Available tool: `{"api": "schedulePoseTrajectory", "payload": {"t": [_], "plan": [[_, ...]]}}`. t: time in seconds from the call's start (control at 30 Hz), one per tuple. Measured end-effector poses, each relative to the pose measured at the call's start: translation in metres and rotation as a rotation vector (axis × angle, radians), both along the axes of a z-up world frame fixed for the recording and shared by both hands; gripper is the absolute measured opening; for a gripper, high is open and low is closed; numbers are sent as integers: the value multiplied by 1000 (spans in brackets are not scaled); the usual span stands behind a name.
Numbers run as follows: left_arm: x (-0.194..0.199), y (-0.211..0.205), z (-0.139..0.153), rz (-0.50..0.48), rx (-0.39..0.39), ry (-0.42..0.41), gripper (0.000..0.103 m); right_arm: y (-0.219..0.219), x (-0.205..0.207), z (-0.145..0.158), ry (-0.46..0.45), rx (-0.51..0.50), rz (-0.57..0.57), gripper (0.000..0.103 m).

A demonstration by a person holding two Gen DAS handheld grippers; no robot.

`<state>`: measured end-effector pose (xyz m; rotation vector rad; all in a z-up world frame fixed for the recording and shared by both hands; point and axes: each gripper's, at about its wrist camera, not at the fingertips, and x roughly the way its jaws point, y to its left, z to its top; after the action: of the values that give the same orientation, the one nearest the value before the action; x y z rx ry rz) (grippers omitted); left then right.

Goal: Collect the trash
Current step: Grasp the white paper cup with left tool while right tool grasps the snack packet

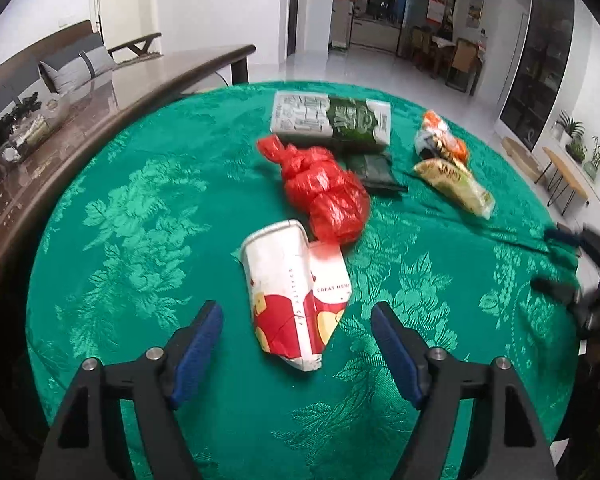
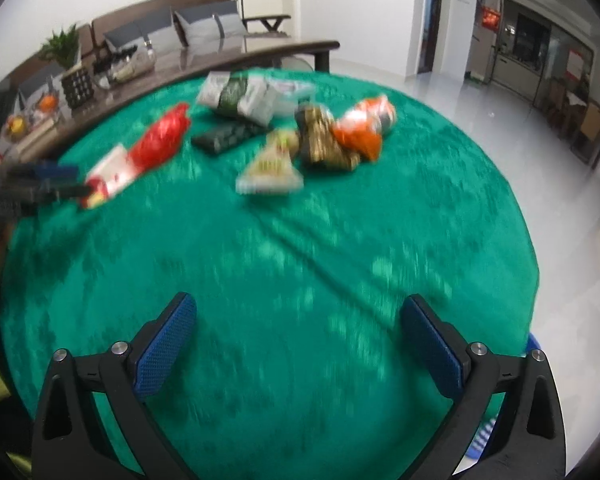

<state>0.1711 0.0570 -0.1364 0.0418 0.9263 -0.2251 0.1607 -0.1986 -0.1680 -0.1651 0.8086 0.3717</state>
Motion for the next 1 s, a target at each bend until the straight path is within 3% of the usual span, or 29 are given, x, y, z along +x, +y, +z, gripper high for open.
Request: {"api": "schedulePoseTrajectory", "payload": {"t": [0.13, 0.3, 0.33, 0.4, 0.43, 0.77, 1.0], "plan": [[8, -5, -9, -5, -11, 24, 78, 16, 41, 17, 24, 39, 19, 101], [11, -14, -16, -2, 20, 31, 78, 49, 84, 17, 107, 17, 50, 74], [12, -14, -16, -1, 20, 30, 78, 53, 91, 13, 130, 5, 44, 67], [13, -14, -17, 1, 16, 30, 78, 58, 100, 4, 162, -14, 43, 33], [13, -13, -17, 2, 16, 31, 78, 59, 101, 1, 173, -16, 48, 29], [18, -8, -16, 21, -6, 36, 78, 26, 18, 8, 186, 2, 168, 29], [23, -15, -19, 33, 26, 17, 78, 15, 8, -2, 210, -13, 184, 35]]}}
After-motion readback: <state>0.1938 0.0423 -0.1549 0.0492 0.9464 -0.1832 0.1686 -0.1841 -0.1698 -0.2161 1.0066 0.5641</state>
